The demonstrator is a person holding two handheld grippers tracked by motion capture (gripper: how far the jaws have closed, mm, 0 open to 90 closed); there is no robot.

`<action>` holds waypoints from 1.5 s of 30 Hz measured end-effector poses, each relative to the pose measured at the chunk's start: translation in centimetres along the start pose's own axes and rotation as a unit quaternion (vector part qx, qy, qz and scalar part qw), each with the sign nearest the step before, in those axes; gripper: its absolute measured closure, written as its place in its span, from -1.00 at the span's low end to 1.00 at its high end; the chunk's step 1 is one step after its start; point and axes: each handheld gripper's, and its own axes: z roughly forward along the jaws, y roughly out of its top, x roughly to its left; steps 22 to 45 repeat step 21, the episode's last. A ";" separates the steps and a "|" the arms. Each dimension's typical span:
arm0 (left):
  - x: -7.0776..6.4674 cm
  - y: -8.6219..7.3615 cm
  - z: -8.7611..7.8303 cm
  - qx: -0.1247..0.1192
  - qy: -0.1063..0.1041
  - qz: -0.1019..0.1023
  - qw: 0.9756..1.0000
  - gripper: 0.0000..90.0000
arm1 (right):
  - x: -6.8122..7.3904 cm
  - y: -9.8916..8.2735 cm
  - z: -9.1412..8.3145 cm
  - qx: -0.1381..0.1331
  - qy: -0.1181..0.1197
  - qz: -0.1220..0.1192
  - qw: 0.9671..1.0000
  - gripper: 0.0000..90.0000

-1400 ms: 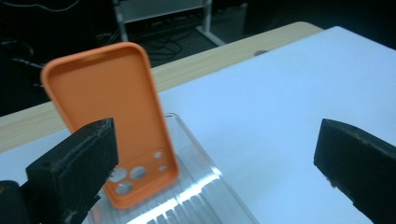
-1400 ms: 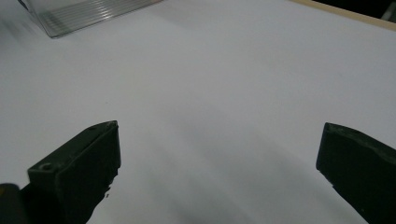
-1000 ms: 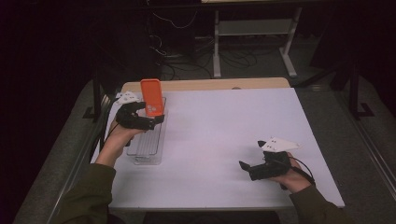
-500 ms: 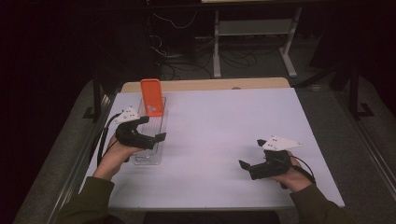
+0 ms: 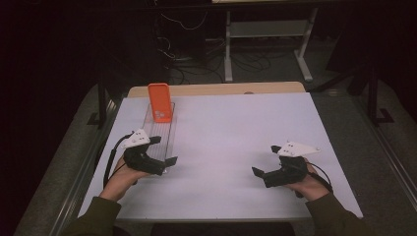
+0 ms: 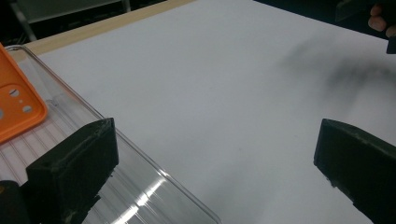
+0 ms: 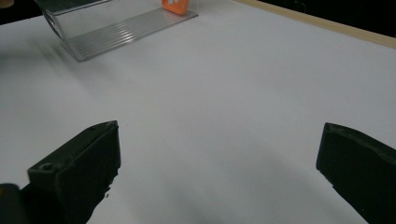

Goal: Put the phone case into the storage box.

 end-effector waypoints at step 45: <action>-0.1 -1.4 0.4 -0.003 -0.002 -0.013 1.000 -1.00 | -0.1 0.4 0.1 -0.007 0.005 -0.005 1.000 -1.00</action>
